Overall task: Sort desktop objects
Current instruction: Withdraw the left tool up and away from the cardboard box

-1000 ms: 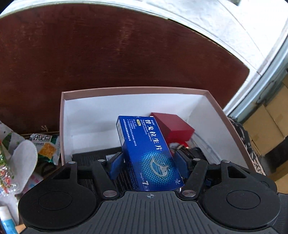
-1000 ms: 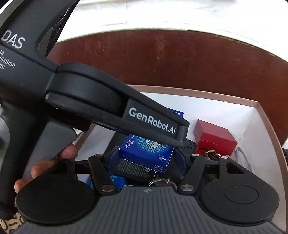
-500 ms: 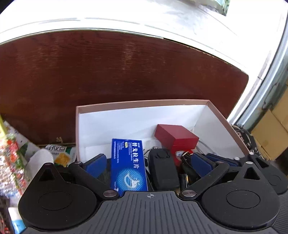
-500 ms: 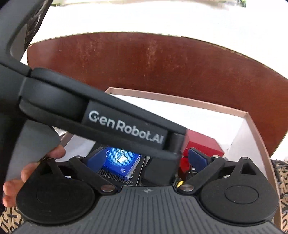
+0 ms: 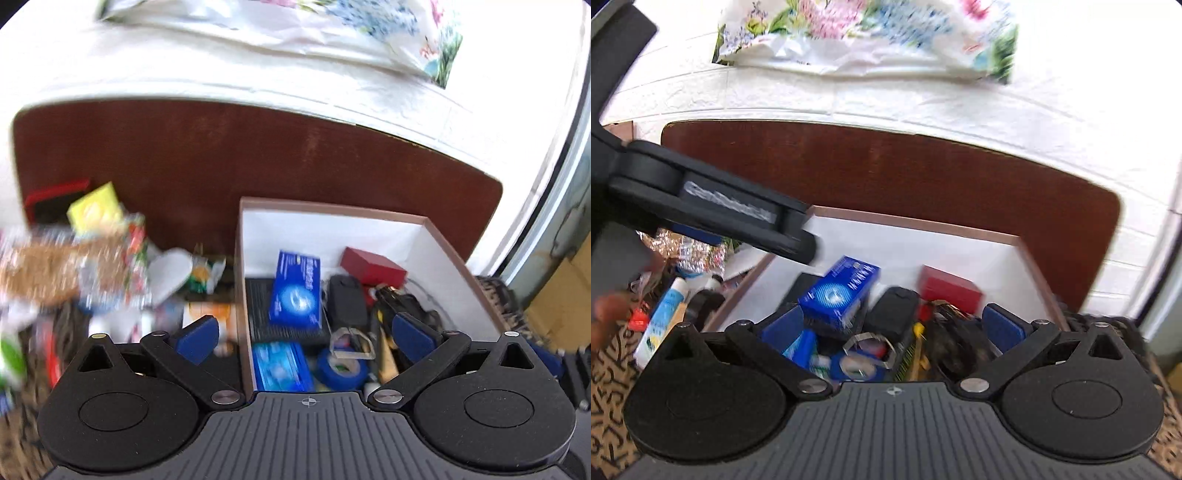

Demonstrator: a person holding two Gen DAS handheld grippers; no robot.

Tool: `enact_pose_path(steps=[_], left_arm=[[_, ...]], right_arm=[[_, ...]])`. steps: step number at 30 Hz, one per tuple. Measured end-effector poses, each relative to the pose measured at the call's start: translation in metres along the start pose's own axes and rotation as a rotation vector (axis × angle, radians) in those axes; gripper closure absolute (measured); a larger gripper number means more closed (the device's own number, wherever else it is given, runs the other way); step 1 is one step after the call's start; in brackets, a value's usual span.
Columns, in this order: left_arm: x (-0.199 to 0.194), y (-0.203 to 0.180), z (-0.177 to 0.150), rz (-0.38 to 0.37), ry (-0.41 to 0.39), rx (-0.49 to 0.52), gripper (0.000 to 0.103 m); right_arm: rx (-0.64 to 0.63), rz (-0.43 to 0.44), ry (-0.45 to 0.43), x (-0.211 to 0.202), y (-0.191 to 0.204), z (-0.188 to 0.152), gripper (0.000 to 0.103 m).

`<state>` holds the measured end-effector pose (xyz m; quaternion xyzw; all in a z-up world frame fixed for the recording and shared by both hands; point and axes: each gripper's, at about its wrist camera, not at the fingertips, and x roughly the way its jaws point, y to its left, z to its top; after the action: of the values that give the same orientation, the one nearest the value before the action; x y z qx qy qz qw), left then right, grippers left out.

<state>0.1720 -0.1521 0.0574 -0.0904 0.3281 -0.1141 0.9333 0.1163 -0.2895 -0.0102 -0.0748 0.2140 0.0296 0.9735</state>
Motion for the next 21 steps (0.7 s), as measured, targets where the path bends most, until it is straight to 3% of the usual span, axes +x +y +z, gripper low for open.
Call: enact_pose_path(steps=[6, 9, 12, 21], left_arm=[[-0.036, -0.023, -0.049, 0.12, 0.006, 0.119, 0.0], [-0.052, -0.032, -0.072, 0.118, 0.024, 0.152, 0.0], [-0.07, -0.035, -0.09, 0.096, 0.041, 0.154, 0.0], [-0.099, -0.042, -0.121, 0.122, 0.035, 0.175, 0.0]], right_arm=[[0.103, -0.008, -0.017, -0.07, -0.016, -0.039, 0.001], [0.137, -0.032, -0.007, -0.106, -0.019, -0.048, 0.001], [0.15, -0.047, 0.018, -0.114, -0.019, -0.064, 0.001], [0.133, -0.072, 0.042, -0.143, -0.012, -0.085, 0.001]])
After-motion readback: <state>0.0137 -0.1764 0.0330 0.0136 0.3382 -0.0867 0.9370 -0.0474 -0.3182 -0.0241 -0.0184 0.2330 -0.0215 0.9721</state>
